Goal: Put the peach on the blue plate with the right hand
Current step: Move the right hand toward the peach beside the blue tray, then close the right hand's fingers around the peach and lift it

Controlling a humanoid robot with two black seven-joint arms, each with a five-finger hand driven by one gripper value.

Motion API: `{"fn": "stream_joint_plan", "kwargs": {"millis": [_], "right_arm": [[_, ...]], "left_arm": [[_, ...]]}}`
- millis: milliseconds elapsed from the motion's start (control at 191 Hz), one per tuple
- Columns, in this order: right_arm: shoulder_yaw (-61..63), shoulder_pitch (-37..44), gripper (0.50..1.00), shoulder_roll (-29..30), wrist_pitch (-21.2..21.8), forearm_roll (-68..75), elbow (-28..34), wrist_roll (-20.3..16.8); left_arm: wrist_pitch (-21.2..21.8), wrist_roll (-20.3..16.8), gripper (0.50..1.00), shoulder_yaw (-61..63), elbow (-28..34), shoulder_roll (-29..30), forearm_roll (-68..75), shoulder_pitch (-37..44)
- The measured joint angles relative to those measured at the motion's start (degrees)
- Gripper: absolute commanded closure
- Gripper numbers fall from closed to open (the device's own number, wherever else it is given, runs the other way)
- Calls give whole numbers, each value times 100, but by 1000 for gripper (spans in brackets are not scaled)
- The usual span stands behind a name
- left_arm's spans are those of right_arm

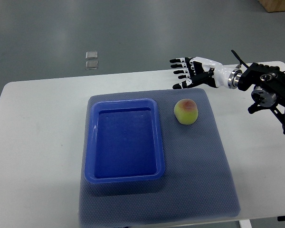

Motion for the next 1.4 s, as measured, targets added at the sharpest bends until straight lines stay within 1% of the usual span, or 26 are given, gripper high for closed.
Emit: {"fn": "stream_joint_plan", "kwargs": {"millis": [209, 324, 408, 565, 701, 1015, 1124, 1161, 1213, 1219, 1245, 1266, 1271, 1281, 1297, 1344, 1349, 1355, 1360, 1365, 1370, 1376, 1381, 1386, 1396, 1402], "right_arm": [[-633, 274, 568, -61, 32, -1444, 18, 652], [-1073, 459, 568, -64, 32, -2174, 31, 921], [-1452, 606, 568, -68, 22, -2622, 48, 1037], [-2092, 831, 568, -81, -49, -3180, 54, 1149], [-2260, 856, 570, -72, -122, -3298, 50, 1161], [-2874, 851, 576, -64, -719, -3416, -8, 1223], [-3023, 869, 585, -64, -814, -3420, -9, 1358], [-3041, 874, 599, -64, -825, -3420, -8, 1381], [-3055, 877, 599, -64, -833, -3421, -6, 1401], [-3056, 877, 631, -64, -833, -3421, -6, 1403], [-3061, 877, 646, -64, -835, -3421, -4, 1408], [-3063, 877, 666, -64, -840, -3422, -3, 1413], [-3064, 877, 679, -64, -842, -3423, -3, 1415], [-3064, 877, 679, -64, -846, -3425, -3, 1420], [-3065, 877, 699, -64, -862, -3432, -3, 1430], [-3067, 876, 699, -64, -906, -3458, -3, 1447], [-3067, 876, 774, -64, -911, -3461, -4, 1448], [-3068, 876, 793, -64, -919, -3468, -4, 1450], [-3069, 876, 793, -64, -923, -3471, -4, 1451], [-3070, 876, 809, -64, -927, -3474, -4, 1452], [-3070, 876, 810, -64, -931, -3477, -4, 1452], [-3071, 876, 826, -64, -934, -3480, -4, 1453], [-3071, 876, 826, -64, -938, -3483, -5, 1454], [-3072, 875, 838, -64, -942, -3488, -5, 1454], [-3075, 874, 838, -64, -950, -3497, -5, 1456], [-3076, 873, 854, -64, -953, -3502, -5, 1456]], "left_arm": [[1, -4, 500, 0, 0, 0, 0, 0], [3, -4, 500, 0, 0, 0, 0, 0], [3, -4, 500, 0, 0, 0, 0, 0], [3, -4, 500, 0, 0, 0, -1, 0], [2, -4, 500, 0, 0, 0, -2, 0], [2, 0, 500, 0, 1, 0, -2, 0], [2, -1, 500, 0, 1, 0, -2, 0], [2, -1, 500, 0, 1, 0, -2, 0], [2, -3, 500, 0, 1, 0, -2, 0], [2, -3, 500, 0, 1, 0, -2, 0], [2, -4, 500, 0, 1, 0, -2, 0], [2, -4, 500, 0, 1, 0, -2, 0], [2, -4, 500, 0, 1, 0, -2, 0], [2, -4, 500, 0, 1, 0, -1, 0], [2, -4, 500, 0, 1, 0, -1, 0], [2, -4, 500, 0, 1, 0, 0, 0], [2, -4, 500, 0, 1, 0, 0, 0], [2, -4, 500, 0, 1, 0, 0, 0], [2, -4, 500, 0, 1, 0, 0, 0], [2, -4, 500, 0, 1, 0, 0, 0], [2, -4, 500, 0, 1, 0, 0, 0], [2, -4, 500, 0, 1, 0, 0, 0], [2, -4, 500, 0, 1, 0, 0, 0], [2, -4, 500, 0, 1, 0, 0, 0], [2, -4, 500, 0, 1, 0, 1, 0], [2, -4, 500, 0, 1, 0, 1, 0]]}}
